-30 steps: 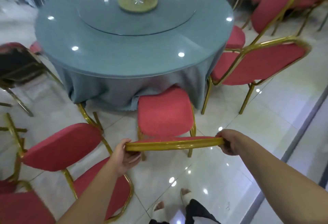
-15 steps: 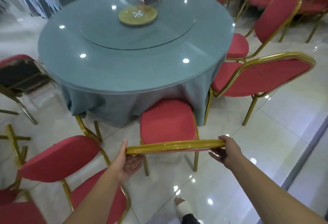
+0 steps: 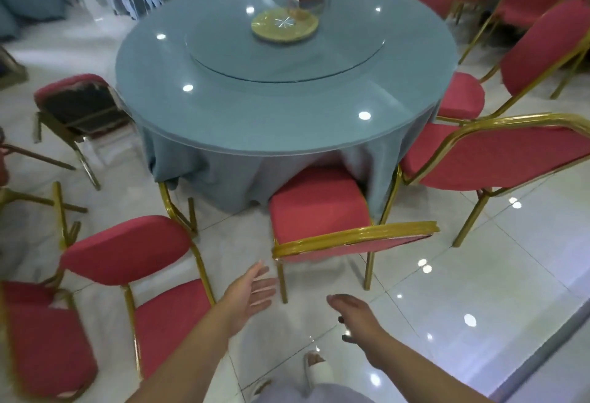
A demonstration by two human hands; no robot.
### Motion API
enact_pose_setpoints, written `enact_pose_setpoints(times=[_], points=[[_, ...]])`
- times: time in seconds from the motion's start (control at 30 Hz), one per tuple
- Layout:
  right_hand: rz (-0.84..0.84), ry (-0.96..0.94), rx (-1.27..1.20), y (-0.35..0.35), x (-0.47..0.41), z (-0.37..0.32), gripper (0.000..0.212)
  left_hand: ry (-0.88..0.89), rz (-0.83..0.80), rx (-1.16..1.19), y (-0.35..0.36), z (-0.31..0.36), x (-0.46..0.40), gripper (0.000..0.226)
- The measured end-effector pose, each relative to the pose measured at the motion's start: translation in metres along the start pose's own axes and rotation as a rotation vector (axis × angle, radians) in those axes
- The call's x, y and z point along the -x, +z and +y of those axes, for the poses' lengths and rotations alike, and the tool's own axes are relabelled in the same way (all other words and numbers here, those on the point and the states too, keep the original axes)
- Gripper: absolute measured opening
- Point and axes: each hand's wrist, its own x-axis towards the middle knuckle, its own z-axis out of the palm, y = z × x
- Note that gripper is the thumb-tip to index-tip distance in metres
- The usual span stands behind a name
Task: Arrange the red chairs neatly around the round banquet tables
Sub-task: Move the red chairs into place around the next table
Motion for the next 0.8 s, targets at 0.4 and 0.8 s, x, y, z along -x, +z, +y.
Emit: enact_pose_setpoints(times=[0.4,0.8], points=[[-0.385,-0.089,0.439,0.161,-0.048,-0.012,0.038,-0.071,0.602,0.237,-0.200,-0.151,0.115,0.052],[-0.249,-0.031,0.614,0.309,-0.055,0.021,0.044,-0.157,0.562,0.163,-0.379,-0.196,0.093,0.047]])
